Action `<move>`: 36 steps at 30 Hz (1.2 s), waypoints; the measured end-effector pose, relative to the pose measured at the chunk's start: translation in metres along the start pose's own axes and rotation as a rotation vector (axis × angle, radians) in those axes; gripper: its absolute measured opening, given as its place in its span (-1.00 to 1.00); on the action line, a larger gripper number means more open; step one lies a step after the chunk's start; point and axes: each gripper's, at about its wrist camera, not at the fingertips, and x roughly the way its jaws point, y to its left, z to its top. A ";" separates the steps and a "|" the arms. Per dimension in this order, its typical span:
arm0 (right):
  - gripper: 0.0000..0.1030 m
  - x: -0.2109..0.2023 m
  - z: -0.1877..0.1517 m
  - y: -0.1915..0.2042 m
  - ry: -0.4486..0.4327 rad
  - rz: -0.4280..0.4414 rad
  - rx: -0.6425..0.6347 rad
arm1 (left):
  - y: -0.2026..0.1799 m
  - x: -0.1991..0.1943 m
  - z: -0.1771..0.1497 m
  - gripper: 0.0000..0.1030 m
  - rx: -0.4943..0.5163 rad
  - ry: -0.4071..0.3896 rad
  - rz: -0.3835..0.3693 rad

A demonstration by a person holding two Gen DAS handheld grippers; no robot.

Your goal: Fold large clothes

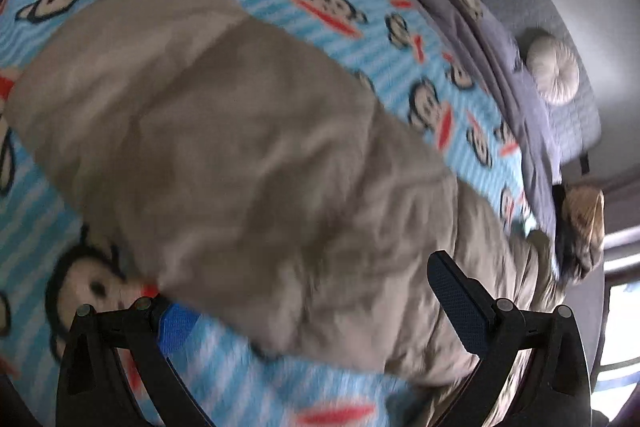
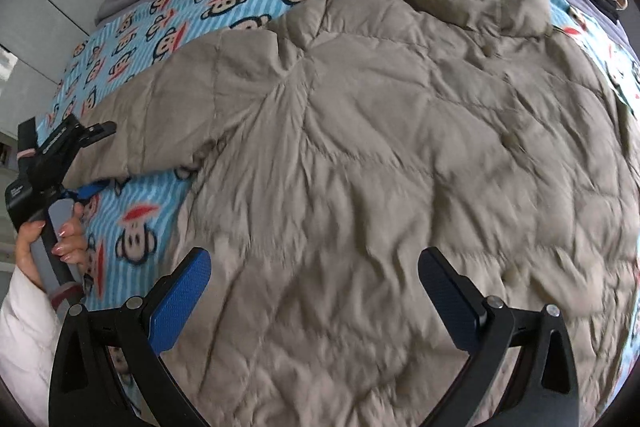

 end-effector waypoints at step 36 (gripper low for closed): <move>-0.40 0.047 0.087 -0.083 -0.059 0.316 0.208 | -0.320 -0.047 -0.144 -0.82 0.906 -0.089 -0.290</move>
